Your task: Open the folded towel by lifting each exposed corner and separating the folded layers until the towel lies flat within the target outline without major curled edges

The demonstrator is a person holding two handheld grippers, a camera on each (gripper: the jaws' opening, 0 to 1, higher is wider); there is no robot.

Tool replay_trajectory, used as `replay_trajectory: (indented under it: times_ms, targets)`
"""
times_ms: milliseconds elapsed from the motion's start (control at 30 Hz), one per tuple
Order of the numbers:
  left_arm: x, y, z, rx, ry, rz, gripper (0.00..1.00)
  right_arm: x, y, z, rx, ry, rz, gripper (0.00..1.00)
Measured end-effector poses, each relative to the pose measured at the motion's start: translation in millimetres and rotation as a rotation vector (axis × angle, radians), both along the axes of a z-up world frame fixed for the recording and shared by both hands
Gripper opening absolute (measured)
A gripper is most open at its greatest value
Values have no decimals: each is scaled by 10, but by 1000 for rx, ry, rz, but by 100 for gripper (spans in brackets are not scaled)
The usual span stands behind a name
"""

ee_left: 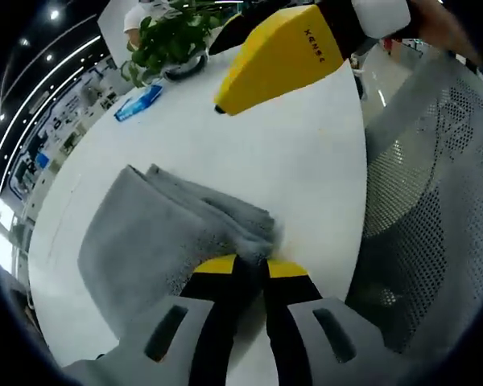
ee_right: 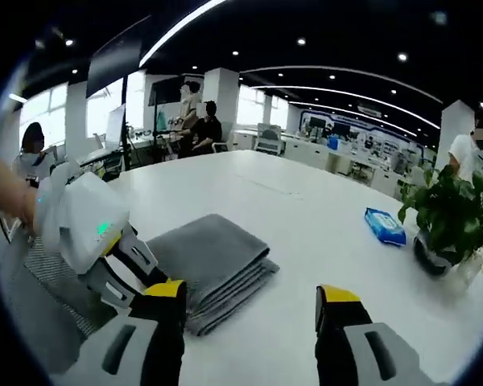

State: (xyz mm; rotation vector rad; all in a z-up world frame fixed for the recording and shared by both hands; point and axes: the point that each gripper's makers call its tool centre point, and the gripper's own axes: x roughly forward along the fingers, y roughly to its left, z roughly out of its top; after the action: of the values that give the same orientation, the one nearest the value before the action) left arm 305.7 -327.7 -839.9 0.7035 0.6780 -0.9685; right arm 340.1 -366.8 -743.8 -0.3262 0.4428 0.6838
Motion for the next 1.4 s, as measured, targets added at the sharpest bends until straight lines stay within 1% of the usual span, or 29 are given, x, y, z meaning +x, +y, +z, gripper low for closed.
replay_trajectory:
  times_ms: [33, 67, 100, 133, 200, 233, 267, 333, 433, 467, 500, 533, 567, 600, 633, 667, 733, 767, 800, 833, 900, 933, 1000, 1033, 1167, 1233, 1267, 1367, 1400]
  targets:
    - [-19, -9, -3, 16, -31, -31, 12, -63, 111, -62, -4, 9, 27, 62]
    - [-34, -9, -8, 16, -39, -27, 12, -89, 167, -94, 10, 13, 30, 59]
    - [-44, -12, -11, 14, -41, -23, 13, -158, 254, -189, 4, 53, 73, 57]
    - [-50, -14, -8, 4, -50, -10, 13, -179, 261, -247, -17, 77, 89, 56]
    - [-32, -11, 11, -35, -71, 31, 12, -134, 224, -318, -58, 67, 91, 54]
    - [-29, -3, 12, -45, -79, 35, 12, -135, 182, -371, -81, 86, 84, 52]
    - [-41, 2, 9, -40, -79, 22, 12, -133, 155, -399, -79, 99, 74, 49]
    - [-23, -8, 17, -33, -83, 14, 11, -145, 69, -488, -79, 156, 38, 44]
    - [-9, -4, 28, -55, -68, 27, 11, -188, -69, -656, -141, 222, 20, 32]
    - [-7, -2, 31, -63, -62, 32, 11, -236, -65, -671, -158, 235, 54, 26]
    - [-1, -6, 30, -73, -55, 39, 10, -267, -41, -653, -153, 233, 79, 19]
    - [-4, -16, 27, -75, -55, 53, 10, -279, -24, -639, -140, 234, 77, 10]
    - [-21, -34, 24, -67, -66, 39, 10, -287, -11, -642, -137, 238, 84, 6]
    - [-36, -58, 26, -47, -92, -10, 10, -295, -6, -648, -137, 242, 87, 7]
    - [-53, -82, 19, -35, -106, -37, 10, -291, -2, -664, -138, 245, 86, 8]
    - [-77, -110, 9, -28, -109, -42, 10, -305, -7, -707, -153, 257, 92, 8]
    - [-80, -125, 12, -35, -102, -38, 10, -331, 3, -731, -162, 266, 101, 7]
    - [-94, -153, 13, -60, -75, -20, 10, -338, 8, -742, -167, 267, 106, 7]
    - [-110, -175, 19, -81, -56, -12, 10, -366, 23, -788, -182, 273, 134, 8]
    - [-121, -188, 29, -94, -46, -17, 9, -386, 24, -822, -197, 281, 145, 9]
    - [-127, -191, 24, -94, -54, -33, 9, -459, 26, -925, -230, 317, 170, 14]
    - [-124, -187, 23, -91, -62, -45, 9, -474, 27, -946, -236, 325, 175, 17]
    - [-115, -182, 26, -104, -55, -45, 9, -508, 29, -1009, -259, 337, 193, 17]
    - [-113, -181, 26, -123, -34, -26, 9, -536, 39, -1039, -261, 352, 201, 17]
    - [-96, -171, 44, -169, 3, 9, 8, -574, 40, -1101, -279, 360, 215, 19]
    - [-92, -163, 55, -194, 18, 20, 8, -545, 36, -1079, -253, 371, 198, 18]
    - [-92, -164, 65, -220, 41, 41, 8, -539, 29, -1074, -244, 371, 191, 17]
    - [-68, -157, 127, -283, 91, 87, 7, -514, -10, -1075, -272, 357, 183, 10]
    - [-51, -147, 155, -323, 120, 126, 7, -516, -11, -1066, -279, 357, 183, 9]
